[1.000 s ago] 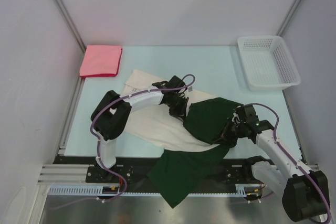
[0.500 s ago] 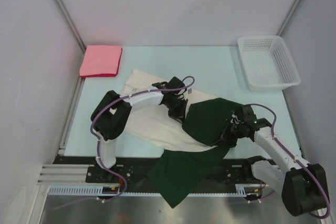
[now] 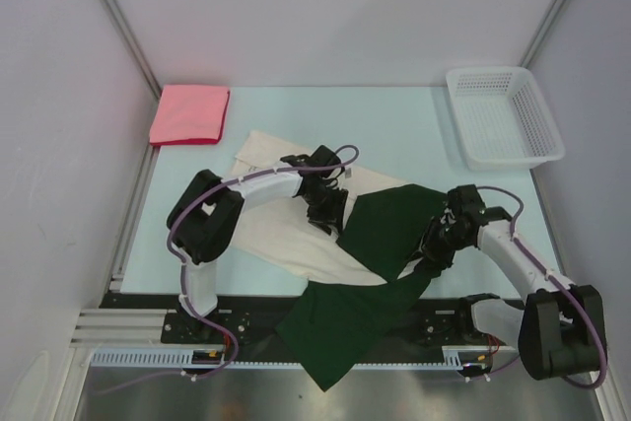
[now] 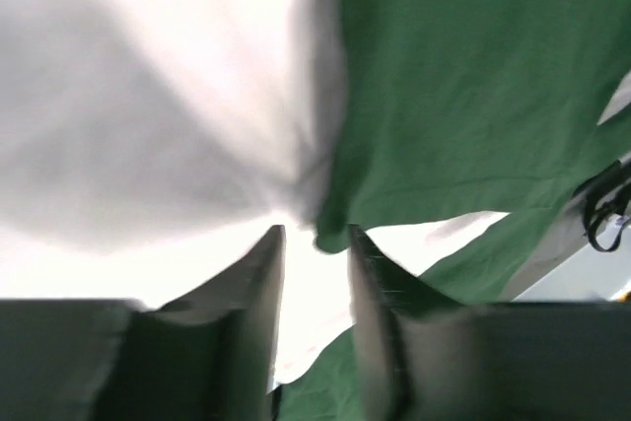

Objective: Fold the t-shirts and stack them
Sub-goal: Fold the tshirt

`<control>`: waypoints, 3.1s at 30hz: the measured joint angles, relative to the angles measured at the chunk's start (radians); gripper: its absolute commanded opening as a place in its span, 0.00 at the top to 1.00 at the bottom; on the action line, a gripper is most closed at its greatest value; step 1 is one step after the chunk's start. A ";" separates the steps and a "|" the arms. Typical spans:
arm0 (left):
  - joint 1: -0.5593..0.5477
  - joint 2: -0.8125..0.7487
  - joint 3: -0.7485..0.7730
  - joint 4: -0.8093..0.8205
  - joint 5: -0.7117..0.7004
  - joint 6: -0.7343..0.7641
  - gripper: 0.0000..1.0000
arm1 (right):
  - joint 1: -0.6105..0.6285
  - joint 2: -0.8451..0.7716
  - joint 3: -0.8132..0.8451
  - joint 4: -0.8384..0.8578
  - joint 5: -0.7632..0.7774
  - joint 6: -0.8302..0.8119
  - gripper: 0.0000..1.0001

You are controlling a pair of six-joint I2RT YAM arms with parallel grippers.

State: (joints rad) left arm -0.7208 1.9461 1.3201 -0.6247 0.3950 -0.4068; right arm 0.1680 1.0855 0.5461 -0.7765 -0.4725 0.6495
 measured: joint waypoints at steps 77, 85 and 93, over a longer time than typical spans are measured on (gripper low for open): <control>0.618 0.476 0.711 0.081 -0.313 0.410 0.79 | -0.386 0.613 0.459 0.367 0.297 -0.341 0.31; 0.623 0.476 0.711 0.082 -0.303 0.380 0.88 | -0.386 0.612 0.456 0.382 0.280 -0.340 0.29; 0.633 0.478 0.713 0.080 -0.281 0.361 0.92 | -0.386 0.585 0.418 0.396 0.251 -0.348 0.35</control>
State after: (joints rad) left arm -0.0875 2.4237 2.0335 -0.5442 0.1143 -0.0456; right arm -0.2184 1.6703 0.9642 -0.3805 -0.2214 0.3016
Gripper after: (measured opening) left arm 0.106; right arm 0.689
